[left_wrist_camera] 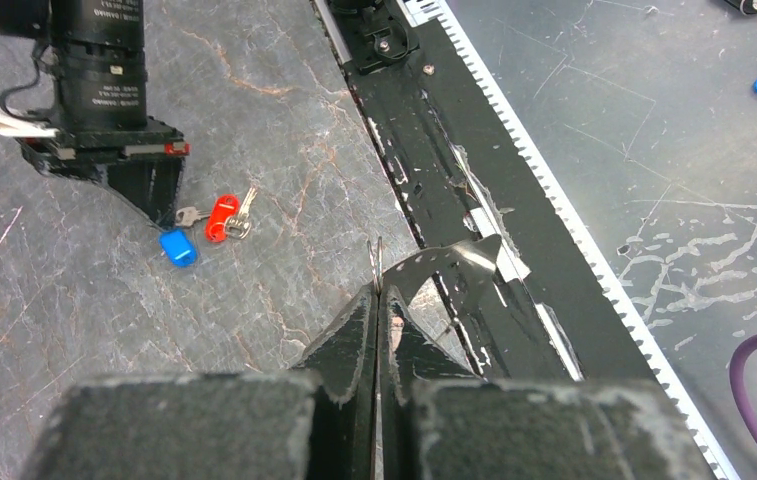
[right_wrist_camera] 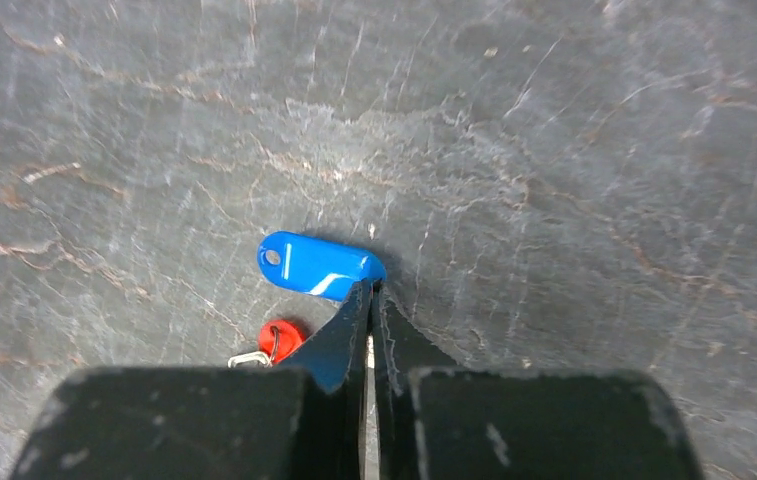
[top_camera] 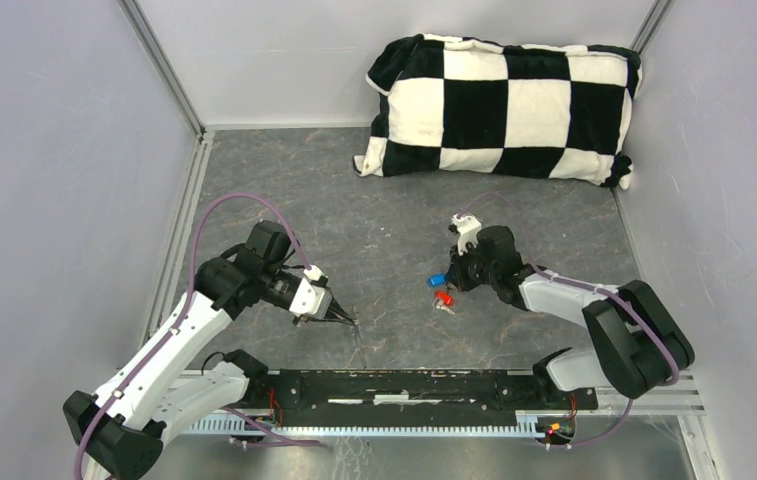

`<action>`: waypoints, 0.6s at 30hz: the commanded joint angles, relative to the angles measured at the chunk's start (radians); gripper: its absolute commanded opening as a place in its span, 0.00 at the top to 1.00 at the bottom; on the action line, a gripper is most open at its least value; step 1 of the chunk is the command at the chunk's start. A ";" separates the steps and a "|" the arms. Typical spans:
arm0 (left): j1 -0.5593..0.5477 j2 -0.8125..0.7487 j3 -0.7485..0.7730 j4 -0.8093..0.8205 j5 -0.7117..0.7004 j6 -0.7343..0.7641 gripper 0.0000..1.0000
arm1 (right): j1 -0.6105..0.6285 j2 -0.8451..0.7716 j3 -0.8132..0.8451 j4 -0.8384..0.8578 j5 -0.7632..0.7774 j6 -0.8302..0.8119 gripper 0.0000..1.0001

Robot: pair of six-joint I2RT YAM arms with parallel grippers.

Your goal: Put the keys on the keyring

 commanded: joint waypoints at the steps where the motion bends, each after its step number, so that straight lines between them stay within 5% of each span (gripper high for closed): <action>1: 0.004 -0.005 0.040 0.008 0.051 0.032 0.98 | 0.027 0.057 0.046 0.010 -0.011 -0.020 0.91; 8: 0.005 -0.007 0.041 0.009 0.052 0.032 0.98 | 0.057 0.046 0.107 -0.051 0.080 -0.051 0.49; 18: 0.005 0.001 0.049 0.009 0.048 0.037 0.98 | 0.057 -0.167 -0.018 0.053 0.212 -0.023 0.41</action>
